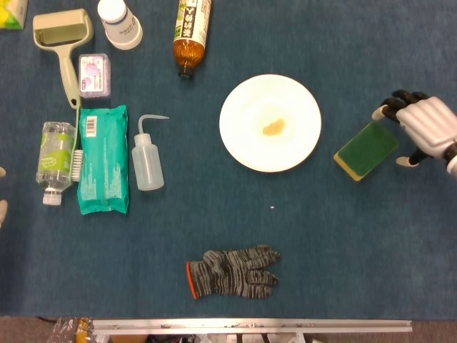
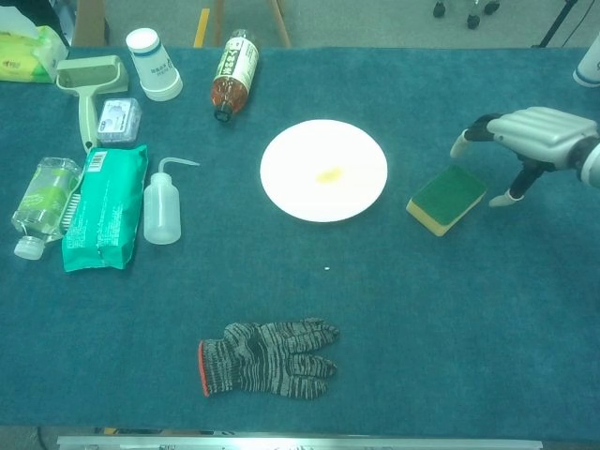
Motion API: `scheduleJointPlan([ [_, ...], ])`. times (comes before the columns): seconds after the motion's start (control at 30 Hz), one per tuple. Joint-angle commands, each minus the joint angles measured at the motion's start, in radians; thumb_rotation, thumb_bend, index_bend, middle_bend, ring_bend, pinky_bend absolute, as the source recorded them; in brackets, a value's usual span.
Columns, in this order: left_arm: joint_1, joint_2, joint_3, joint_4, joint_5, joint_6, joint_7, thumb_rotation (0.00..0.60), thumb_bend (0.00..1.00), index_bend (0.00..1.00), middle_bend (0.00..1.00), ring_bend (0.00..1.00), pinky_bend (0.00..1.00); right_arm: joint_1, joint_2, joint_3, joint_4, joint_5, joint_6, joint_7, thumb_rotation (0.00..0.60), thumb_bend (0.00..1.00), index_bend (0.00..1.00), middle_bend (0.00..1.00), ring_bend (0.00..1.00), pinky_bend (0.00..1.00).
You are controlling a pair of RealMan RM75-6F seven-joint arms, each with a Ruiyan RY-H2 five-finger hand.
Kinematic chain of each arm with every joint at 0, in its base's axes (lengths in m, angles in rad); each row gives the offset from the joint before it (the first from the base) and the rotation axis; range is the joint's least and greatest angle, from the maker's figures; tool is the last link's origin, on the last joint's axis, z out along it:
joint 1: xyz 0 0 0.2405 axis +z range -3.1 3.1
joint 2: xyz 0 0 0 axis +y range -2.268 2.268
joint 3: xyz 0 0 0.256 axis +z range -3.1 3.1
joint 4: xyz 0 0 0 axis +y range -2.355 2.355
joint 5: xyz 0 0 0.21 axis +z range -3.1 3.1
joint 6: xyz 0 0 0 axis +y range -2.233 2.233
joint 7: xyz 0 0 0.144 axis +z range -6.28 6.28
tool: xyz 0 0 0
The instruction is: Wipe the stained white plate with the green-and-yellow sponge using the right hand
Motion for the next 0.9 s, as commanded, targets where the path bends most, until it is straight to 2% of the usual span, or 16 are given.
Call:
scheduleJointPlan([
  [0.03, 0.001, -0.001, 0.001, 0.005, -0.002, -0.003, -0.004, 0.6, 0.29, 0.36, 0.3, 0.16, 0.41, 0.011, -0.012, -0.003, 0.012, 0.007, -0.012, -0.002, 0.6, 0.0, 0.28, 0.21, 0.09, 0.19],
  [0.6, 0.009, -0.005, 0.002, 0.02, -0.008, -0.005, -0.026, 0.6, 0.29, 0.36, 0.3, 0.16, 0.41, 0.062, -0.08, -0.027, 0.083, 0.047, -0.08, -0.006, 0.6, 0.0, 0.28, 0.19, 0.07, 0.18],
  [0.7, 0.01, -0.004, 0.002, 0.023, -0.011, -0.008, -0.03, 0.6, 0.29, 0.36, 0.3, 0.16, 0.41, 0.061, -0.088, -0.03, 0.092, 0.038, -0.061, -0.007, 0.6, 0.0, 0.28, 0.26, 0.1, 0.2],
  [0.9, 0.014, -0.006, 0.002, 0.028, -0.008, -0.003, -0.036, 0.6, 0.29, 0.36, 0.3, 0.16, 0.41, 0.053, -0.1, -0.035, 0.103, 0.014, -0.012, -0.003, 0.6, 0.02, 0.36, 0.45, 0.28, 0.29],
])
